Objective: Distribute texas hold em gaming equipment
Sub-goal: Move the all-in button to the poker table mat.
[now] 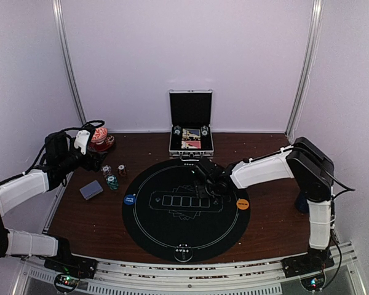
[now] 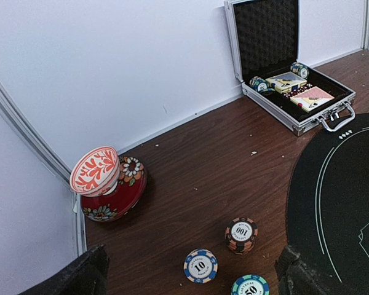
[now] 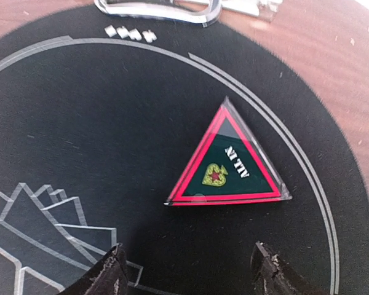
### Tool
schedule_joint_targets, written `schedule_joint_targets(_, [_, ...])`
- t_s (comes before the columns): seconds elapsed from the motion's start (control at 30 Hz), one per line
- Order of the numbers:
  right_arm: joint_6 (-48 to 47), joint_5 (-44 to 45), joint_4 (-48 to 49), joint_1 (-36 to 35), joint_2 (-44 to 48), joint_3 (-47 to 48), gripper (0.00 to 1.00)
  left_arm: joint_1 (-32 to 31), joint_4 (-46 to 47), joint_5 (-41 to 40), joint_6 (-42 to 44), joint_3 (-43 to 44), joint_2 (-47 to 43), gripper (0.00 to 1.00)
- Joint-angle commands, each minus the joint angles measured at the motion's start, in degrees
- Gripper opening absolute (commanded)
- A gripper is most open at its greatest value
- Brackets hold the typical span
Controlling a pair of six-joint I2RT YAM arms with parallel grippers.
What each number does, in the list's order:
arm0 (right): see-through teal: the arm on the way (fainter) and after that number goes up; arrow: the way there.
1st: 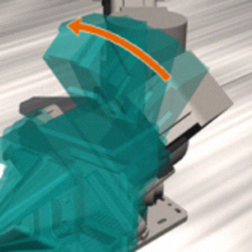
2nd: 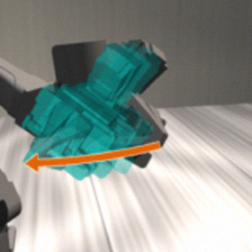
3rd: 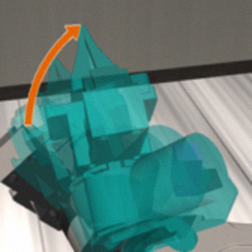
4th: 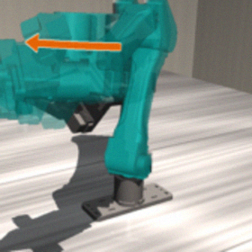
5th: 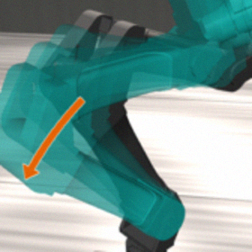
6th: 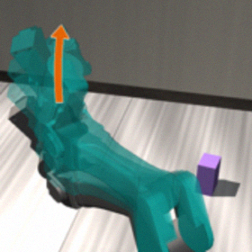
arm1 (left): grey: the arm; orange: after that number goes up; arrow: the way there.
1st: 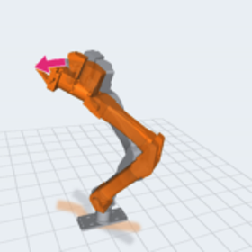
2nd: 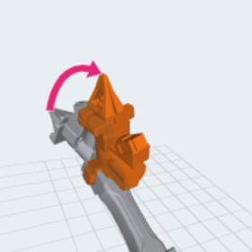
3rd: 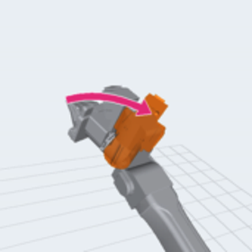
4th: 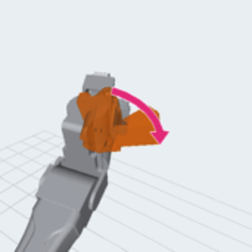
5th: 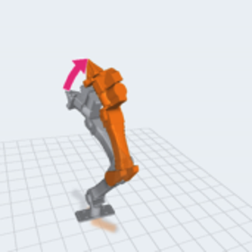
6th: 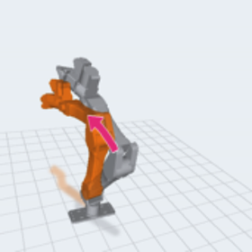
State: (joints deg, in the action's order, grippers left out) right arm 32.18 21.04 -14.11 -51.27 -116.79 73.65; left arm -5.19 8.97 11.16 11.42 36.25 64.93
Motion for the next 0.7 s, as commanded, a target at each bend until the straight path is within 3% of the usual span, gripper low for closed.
schedule_joint_targets(0.0, [1.66, -0.38, 1.69, 1.71, -2.63, 0.88, 0.69, 0.34, 1.93, 0.63, -0.31, 0.58, 0.20, 0.98])
schedule_joint_targets(0.67, [0.74, -1.08, 2.34, 7.12, -5.95, 5.02, 0.65, 0.28, 2.01, 0.53, -0.26, 0.58, 0.38, 0.98])
